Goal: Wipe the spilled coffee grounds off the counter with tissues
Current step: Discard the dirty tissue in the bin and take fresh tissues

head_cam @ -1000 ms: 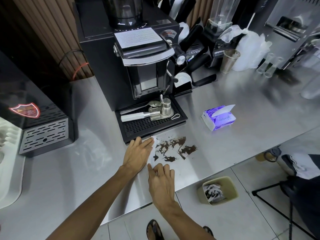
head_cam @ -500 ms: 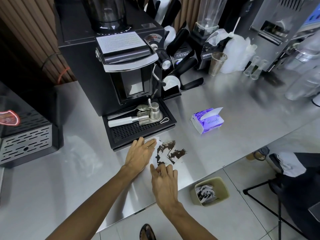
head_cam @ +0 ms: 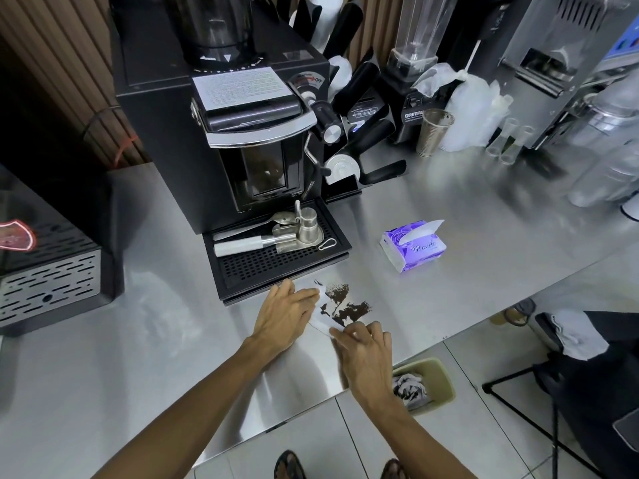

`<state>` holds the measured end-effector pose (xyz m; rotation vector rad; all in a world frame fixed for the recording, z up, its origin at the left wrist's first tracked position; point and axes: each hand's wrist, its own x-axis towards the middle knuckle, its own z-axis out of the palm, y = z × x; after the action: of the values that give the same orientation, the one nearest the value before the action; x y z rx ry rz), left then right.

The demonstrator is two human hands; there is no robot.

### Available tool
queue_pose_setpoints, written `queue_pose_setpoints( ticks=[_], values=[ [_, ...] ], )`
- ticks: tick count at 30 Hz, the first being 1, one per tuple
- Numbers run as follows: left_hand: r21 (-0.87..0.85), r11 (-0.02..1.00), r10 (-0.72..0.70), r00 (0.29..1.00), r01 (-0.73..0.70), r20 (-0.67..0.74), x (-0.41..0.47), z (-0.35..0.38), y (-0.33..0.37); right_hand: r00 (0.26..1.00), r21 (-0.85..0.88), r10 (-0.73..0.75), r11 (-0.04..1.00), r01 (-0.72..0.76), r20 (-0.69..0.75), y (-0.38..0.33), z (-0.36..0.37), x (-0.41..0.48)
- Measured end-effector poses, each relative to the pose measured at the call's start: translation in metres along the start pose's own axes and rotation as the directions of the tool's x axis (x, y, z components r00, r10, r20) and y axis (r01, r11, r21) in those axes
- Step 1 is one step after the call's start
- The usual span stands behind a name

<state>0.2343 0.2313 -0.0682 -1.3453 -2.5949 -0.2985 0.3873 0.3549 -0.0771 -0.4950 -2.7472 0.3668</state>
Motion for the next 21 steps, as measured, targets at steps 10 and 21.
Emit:
queue_pose_setpoints(
  ticks=[10,21],
  values=[
    [-0.112,0.994,-0.003,1.0,0.003,0.006,0.003,0.008,0.004,0.989,0.146,0.133,0.979,-0.141,0.061,0.017,-0.006,0.024],
    [-0.221,0.975,0.004,0.999,-0.012,-0.037,0.005,0.011,0.002,0.932,0.2,0.323,0.914,-0.353,0.166,0.006,0.003,0.058]
  ],
)
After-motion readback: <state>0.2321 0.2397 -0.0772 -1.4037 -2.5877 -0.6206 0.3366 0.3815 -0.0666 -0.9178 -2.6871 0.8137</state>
